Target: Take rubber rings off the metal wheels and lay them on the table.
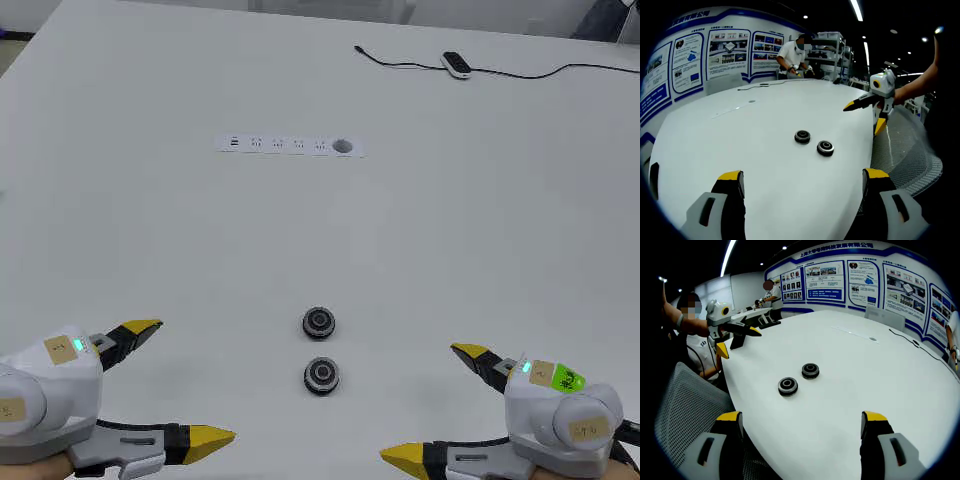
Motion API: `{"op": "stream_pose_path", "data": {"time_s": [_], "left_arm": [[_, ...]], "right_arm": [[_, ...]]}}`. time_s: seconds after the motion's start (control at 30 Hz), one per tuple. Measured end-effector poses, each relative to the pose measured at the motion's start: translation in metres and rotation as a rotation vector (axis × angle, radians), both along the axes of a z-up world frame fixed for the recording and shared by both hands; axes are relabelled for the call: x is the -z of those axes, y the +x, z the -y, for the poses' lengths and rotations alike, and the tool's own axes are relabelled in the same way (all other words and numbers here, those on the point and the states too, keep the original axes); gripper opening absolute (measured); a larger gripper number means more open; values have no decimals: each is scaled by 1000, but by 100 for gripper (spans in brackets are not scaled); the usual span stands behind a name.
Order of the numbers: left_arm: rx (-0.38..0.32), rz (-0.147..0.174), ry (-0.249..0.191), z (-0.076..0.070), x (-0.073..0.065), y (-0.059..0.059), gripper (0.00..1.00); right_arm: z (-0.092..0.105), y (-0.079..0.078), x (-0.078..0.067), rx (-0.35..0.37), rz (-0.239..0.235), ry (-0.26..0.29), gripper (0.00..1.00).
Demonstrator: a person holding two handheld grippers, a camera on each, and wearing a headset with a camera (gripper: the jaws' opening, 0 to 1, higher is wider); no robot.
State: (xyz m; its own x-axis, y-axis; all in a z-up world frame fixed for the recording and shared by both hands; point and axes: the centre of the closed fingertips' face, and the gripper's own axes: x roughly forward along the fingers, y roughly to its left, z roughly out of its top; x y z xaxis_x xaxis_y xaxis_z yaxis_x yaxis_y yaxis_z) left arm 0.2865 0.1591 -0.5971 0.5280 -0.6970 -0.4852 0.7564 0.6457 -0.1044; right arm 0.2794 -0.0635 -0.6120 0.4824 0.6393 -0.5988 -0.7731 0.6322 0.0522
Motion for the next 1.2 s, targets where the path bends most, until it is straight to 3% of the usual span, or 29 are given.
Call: {"op": "stream_pose_path", "data": {"time_s": [0.87, 1.2], "left_arm": [[39, -10, 0, 14, 2, 10, 100], [70, -5, 15, 22, 1, 14, 93]], "right_arm": [[-17, 4, 5, -14, -30, 31, 99], [-21, 5, 8, -14, -39, 43, 99]]}}
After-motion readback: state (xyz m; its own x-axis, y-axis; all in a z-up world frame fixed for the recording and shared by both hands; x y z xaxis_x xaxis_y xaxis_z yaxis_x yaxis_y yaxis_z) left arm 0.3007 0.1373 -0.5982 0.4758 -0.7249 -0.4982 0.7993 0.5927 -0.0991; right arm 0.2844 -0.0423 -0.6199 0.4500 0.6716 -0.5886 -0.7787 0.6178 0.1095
